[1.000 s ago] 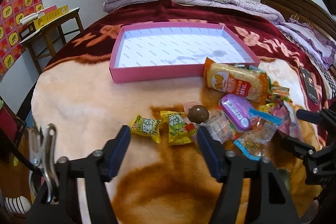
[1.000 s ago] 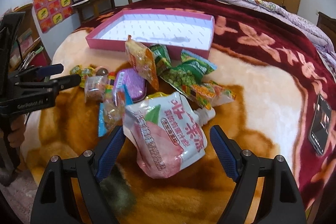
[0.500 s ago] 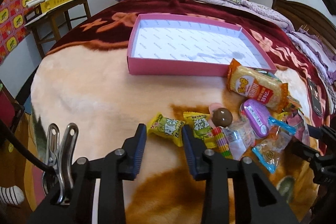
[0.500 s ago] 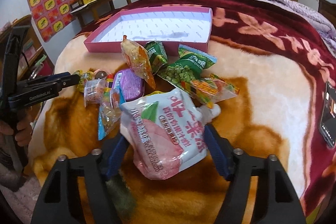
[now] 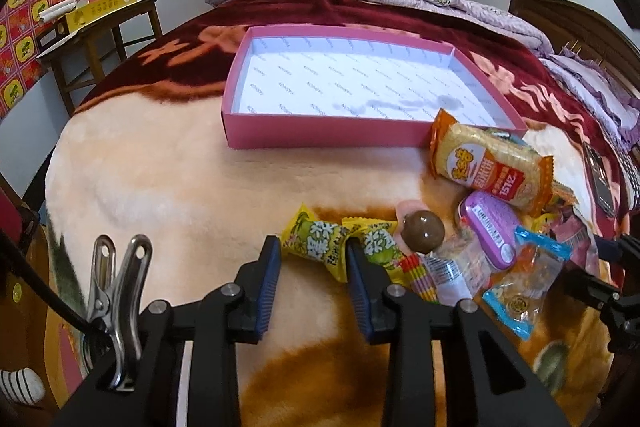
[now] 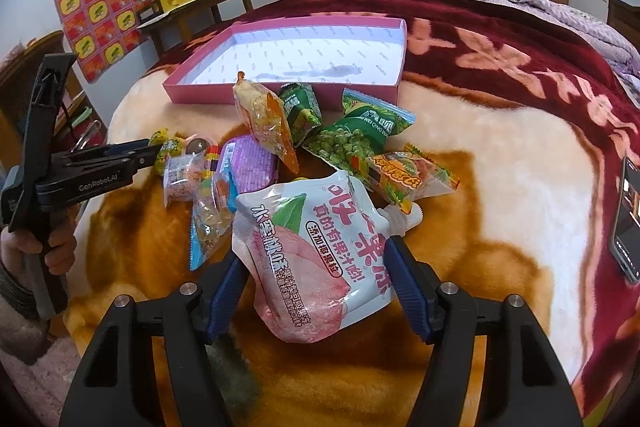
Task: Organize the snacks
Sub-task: 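Grasp the yellow-green candy packet with the left tool while the right tool grasps the pink juice pouch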
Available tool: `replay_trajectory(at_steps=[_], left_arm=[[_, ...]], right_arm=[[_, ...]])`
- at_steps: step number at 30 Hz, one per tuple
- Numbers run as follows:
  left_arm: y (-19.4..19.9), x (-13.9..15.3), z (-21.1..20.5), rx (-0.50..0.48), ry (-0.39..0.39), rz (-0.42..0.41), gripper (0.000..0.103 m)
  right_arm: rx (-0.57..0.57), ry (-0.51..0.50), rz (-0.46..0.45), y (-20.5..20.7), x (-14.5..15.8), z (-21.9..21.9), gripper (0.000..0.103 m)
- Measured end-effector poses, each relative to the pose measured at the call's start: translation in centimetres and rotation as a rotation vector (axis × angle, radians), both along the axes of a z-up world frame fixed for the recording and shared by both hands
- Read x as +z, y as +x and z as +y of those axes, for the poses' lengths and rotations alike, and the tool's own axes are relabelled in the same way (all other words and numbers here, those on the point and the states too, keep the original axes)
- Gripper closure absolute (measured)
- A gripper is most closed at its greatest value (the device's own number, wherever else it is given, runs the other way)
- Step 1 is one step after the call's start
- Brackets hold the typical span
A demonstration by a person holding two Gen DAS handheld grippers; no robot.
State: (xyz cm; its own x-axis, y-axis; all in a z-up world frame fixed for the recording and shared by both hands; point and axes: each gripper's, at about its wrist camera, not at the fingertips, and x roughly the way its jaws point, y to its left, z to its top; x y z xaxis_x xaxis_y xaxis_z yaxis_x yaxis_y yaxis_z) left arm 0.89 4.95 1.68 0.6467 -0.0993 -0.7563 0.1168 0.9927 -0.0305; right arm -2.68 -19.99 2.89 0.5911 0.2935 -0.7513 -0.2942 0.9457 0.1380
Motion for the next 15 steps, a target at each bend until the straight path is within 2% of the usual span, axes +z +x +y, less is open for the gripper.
replay_trajectory(at_steps=[15], left_arm=[[-1.2, 2.9, 0.0, -0.012, -0.026, -0.073, 0.07]], right_arm=[[0.004, 0.005, -0.055, -0.4, 1.7, 0.3, 0.038]])
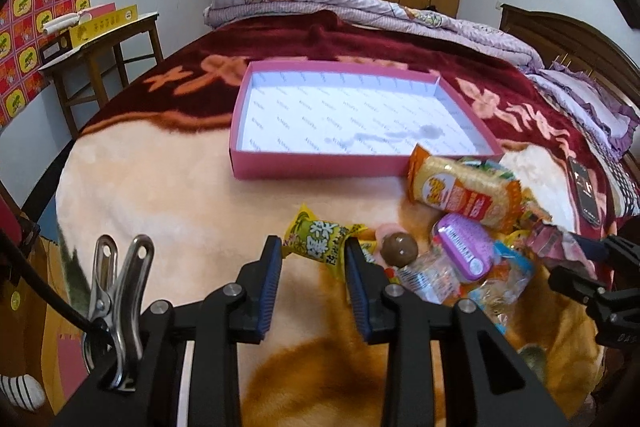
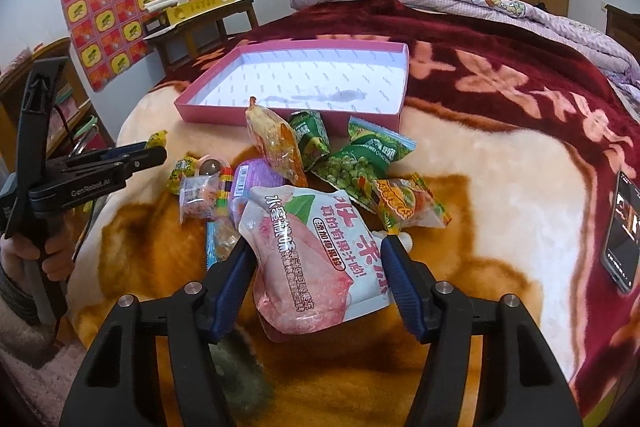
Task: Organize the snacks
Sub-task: 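Grasp the yellow-green candy packet with the left tool while the right tool grasps the pink juice pouch, then carry the candy packet and pink pouch into the pink box and release both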
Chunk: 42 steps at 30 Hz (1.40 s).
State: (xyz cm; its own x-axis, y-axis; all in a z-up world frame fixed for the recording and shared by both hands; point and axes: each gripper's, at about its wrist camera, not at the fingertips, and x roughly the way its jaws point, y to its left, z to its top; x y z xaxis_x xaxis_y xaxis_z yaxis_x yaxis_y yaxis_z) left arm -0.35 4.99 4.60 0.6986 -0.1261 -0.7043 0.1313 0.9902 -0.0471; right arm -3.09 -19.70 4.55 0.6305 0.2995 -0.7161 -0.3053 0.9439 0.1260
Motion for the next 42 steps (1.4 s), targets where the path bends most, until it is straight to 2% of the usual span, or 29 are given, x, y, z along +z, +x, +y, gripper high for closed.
replay_trajectory(at_steps=[11, 23, 30, 42], left_arm=[[0.1, 1.5, -0.5, -0.006, 0.008, -0.028, 0.07], [1.1, 3.0, -0.6, -0.01, 0.016, -0.06, 0.07], [1.8, 3.6, -0.9, -0.013, 0.021, -0.071, 0.07], [2.2, 3.8, -1.8, -0.038, 0.021, -0.081, 0.07]], right_arm=[[-0.011, 0.014, -0.026, -0.2, 0.7, -0.2, 0.041], [0.013, -0.001, -0.09, 0.3, 3.0, 0.5, 0.042], [0.026, -0.011, -0.121, 1.0, 4.0, 1.0, 0.05], [0.036, 0.001, -0.131, 2.4, 4.5, 1.4, 0.058]])
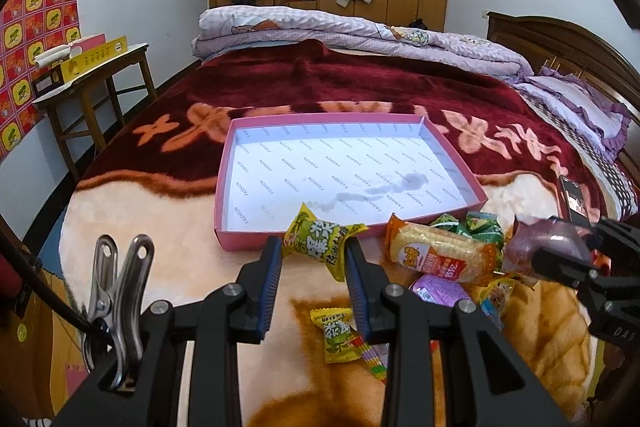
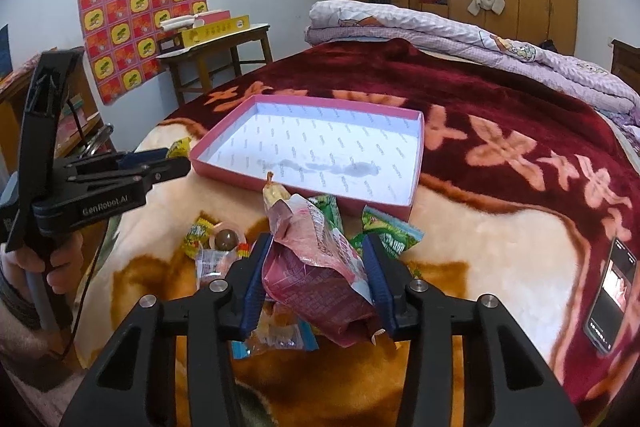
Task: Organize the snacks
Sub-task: 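Carry the candy packet and pink pouch into the pink box and release both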
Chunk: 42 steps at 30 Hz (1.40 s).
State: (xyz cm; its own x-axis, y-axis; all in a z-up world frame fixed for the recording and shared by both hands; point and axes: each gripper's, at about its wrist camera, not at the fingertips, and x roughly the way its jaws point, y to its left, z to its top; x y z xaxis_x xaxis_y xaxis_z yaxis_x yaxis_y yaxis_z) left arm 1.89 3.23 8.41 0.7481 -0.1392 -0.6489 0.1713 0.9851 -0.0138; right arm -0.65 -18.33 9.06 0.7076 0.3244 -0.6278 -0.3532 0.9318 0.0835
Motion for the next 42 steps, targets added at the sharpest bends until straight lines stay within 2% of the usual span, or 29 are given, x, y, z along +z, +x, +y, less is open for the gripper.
replay_trajectory(at_steps=[6, 21, 42], left_arm=[[0.4, 0.1, -0.1, 0.004, 0.004, -0.008, 0.07], [5.6, 0.9, 0.5, 0.029, 0.022, -0.019, 0.07], [13.0, -1.2, 0.2, 0.054, 0.039, 0.039, 0.07]], right_arm=[[0.002, 0.005, -0.014, 0.9, 0.8, 0.0, 0.058], [-0.005, -0.031, -0.055, 5.6, 2.5, 0.7, 0.059], [-0.05, -0.057, -0.026, 13.7, 0.7, 1.2, 0.059]])
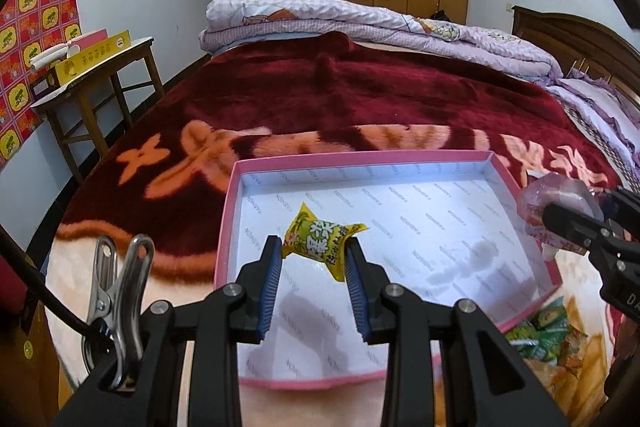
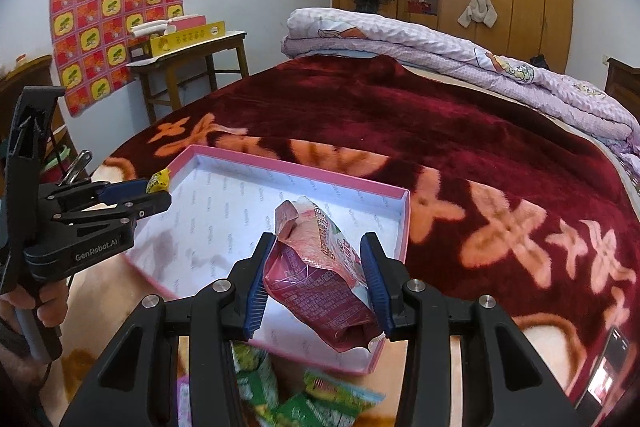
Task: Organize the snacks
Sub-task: 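Carry the candy packet and pink pouch into the pink box and release both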
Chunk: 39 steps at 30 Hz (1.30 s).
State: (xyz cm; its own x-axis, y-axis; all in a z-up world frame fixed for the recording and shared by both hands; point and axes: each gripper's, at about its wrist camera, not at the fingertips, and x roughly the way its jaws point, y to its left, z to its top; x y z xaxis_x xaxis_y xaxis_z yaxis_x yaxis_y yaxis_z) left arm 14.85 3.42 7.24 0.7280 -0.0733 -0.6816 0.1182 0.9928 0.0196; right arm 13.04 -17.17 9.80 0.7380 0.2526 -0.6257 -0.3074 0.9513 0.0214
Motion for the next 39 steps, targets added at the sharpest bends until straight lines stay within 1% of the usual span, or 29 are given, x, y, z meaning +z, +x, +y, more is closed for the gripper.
replay_trajectory(at_steps=[11, 15, 17, 20, 24, 26, 28, 35, 39], left_arm=[[3.4, -2.2, -0.8, 0.002, 0.023, 0.043, 0.07], [4.2, -3.0, -1.0, 0.004, 0.028, 0.059, 0.07], [4.5, -3.3, -1.0, 0.003, 0.027, 0.065, 0.07], [4.5, -3.5, -1.1, -0.007, 0.028, 0.068, 0.069], [4.3, -3.4, -1.5, -0.014, 0.049, 0.061, 0.069], [4.2, -3.3, -1.8, -0.023, 0.049, 0.063, 0.062], [4.0, -3.2, -1.8, -0.025, 0.042, 0.065, 0.061], [3.1, -2.4, -1.5, -0.024, 0.027, 0.066, 0.06], [2.5, -1.9, -1.5, -0.034, 0.022, 0.062, 0.056]], right_arm=[[-0.028, -0.044, 0.011, 3.5, -2.2, 0.2, 0.06], [-0.029, -0.057, -0.002, 4.1, -2.5, 0.3, 0.065], [-0.029, -0.063, -0.001, 4.3, -2.7, 0.4, 0.065], [-0.022, -0.049, 0.015, 4.6, -3.0, 0.5, 0.065], [-0.013, -0.029, 0.029, 4.7, -3.2, 0.6, 0.065], [0.002, -0.005, 0.037, 4.7, -3.1, 0.6, 0.065], [0.016, 0.02, 0.047, 4.6, -3.1, 0.6, 0.063], [0.056, 0.07, 0.038, 3.5, -2.6, 1.0, 0.043], [0.069, 0.083, 0.033, 3.0, -2.2, 1.2, 0.042]])
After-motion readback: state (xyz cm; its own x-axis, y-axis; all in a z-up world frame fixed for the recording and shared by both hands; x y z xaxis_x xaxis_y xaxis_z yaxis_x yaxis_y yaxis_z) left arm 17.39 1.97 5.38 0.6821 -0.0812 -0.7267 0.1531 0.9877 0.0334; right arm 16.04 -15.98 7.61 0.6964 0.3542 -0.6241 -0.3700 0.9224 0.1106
